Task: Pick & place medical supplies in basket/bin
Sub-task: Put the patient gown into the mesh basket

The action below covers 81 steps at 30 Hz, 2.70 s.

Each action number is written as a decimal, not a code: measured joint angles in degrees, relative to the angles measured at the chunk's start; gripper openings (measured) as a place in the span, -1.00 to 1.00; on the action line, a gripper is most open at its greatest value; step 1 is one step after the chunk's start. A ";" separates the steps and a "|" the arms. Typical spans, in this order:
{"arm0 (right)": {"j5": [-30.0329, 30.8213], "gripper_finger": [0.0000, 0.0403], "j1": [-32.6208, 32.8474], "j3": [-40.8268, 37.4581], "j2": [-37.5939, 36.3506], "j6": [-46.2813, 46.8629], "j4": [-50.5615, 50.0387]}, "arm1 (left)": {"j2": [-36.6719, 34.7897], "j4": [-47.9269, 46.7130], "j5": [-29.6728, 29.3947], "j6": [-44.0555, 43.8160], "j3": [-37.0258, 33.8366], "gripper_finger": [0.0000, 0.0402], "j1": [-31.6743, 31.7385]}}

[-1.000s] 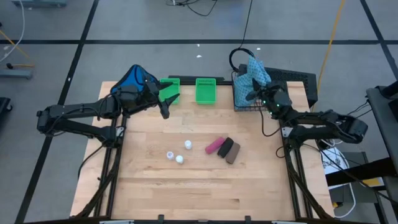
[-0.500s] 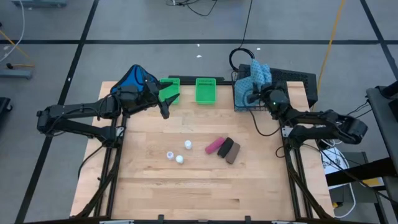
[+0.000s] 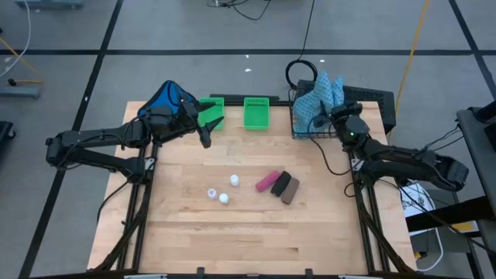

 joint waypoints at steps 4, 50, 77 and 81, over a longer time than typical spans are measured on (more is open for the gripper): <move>7.55 0.57 0.44 0.00 -1.73 -4.26 -3.03 | 0.00 -0.04 0.00 0.00 0.00 0.34 0.00; 2.34 0.51 -0.06 21.18 -0.89 8.84 -42.31 | 0.00 -1.26 0.00 -1.51 0.00 0.34 -0.01; -17.68 -0.94 -16.37 47.50 39.08 13.66 -88.02 | 0.04 -4.33 0.20 -4.31 0.00 0.34 -0.02; -22.27 -0.96 -18.54 45.97 40.84 12.13 -83.47 | 0.04 -4.28 0.22 -4.29 0.00 0.34 0.00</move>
